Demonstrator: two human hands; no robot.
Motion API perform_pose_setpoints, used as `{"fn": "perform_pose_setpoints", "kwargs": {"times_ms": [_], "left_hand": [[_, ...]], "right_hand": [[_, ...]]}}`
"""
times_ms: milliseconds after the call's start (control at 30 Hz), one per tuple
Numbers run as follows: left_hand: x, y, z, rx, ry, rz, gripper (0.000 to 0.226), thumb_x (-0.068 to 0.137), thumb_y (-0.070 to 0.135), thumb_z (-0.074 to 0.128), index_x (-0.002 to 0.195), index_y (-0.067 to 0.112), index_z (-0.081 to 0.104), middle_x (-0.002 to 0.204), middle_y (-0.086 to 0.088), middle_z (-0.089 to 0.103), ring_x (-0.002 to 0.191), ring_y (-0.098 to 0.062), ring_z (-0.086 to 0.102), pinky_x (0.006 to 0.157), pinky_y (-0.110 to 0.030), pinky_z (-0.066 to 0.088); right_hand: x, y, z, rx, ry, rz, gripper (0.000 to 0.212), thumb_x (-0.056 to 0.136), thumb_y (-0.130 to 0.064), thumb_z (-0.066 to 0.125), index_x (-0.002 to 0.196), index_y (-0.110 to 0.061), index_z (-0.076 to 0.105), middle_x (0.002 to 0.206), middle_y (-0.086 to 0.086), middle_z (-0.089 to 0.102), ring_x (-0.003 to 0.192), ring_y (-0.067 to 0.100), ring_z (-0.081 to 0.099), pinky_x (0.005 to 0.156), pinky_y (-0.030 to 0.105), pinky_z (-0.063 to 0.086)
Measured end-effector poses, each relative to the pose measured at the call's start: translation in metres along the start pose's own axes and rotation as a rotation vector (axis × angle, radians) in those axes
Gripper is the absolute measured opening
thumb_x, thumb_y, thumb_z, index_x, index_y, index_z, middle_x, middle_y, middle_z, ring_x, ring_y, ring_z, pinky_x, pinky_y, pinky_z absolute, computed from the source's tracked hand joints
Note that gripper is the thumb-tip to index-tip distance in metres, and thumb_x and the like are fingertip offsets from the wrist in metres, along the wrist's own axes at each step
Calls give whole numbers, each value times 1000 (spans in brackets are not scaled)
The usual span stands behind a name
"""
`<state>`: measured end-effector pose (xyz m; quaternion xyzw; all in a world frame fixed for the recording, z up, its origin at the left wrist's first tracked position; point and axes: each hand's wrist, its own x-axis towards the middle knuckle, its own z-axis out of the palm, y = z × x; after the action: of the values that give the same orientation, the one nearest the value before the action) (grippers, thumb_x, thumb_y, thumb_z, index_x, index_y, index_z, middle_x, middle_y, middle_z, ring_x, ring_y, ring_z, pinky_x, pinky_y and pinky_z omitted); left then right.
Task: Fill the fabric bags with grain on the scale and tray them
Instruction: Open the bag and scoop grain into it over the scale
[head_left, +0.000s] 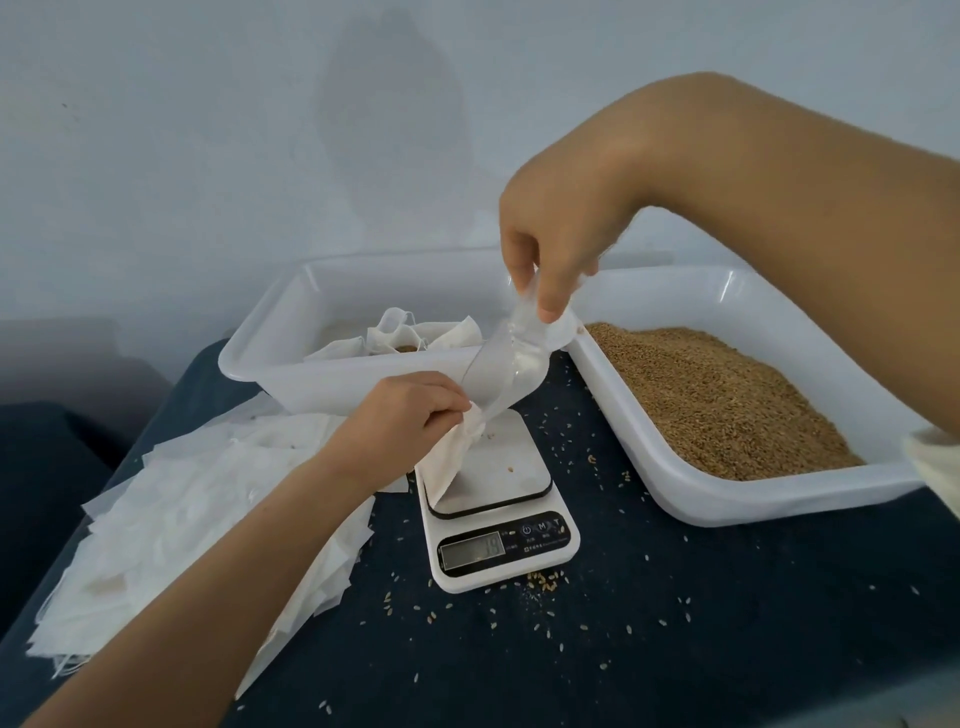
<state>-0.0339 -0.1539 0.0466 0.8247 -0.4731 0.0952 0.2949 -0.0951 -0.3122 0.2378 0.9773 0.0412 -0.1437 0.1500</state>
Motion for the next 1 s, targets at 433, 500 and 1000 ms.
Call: {"fn": "perform_pose_setpoints", "kwargs": {"times_ms": [433, 500, 1000], "left_hand": [[6, -13, -6, 61, 28, -35, 7, 83, 12, 66, 80, 9, 72, 93, 11, 62, 84, -3, 54, 78, -16, 40], [10, -11, -9, 110, -11, -12, 9, 83, 16, 65, 77, 13, 71, 97, 11, 63, 97, -9, 50, 81, -18, 36], [50, -4, 17, 93, -267, -25, 8, 87, 20, 60, 92, 22, 66, 99, 11, 60, 98, -9, 52, 85, -24, 38]], "right_hand": [[-41, 101, 137, 955, 265, 259, 26, 83, -44, 62, 100, -26, 69, 76, -7, 71, 60, 5, 61, 62, 23, 47], [-32, 109, 166, 977, 353, 415, 20, 92, -35, 58, 103, -21, 68, 75, -2, 70, 62, 12, 61, 62, 27, 47], [16, 90, 236, 546, -48, 662, 53, 97, -51, 37, 86, -3, 60, 76, 7, 63, 70, 20, 62, 59, 30, 44]]}}
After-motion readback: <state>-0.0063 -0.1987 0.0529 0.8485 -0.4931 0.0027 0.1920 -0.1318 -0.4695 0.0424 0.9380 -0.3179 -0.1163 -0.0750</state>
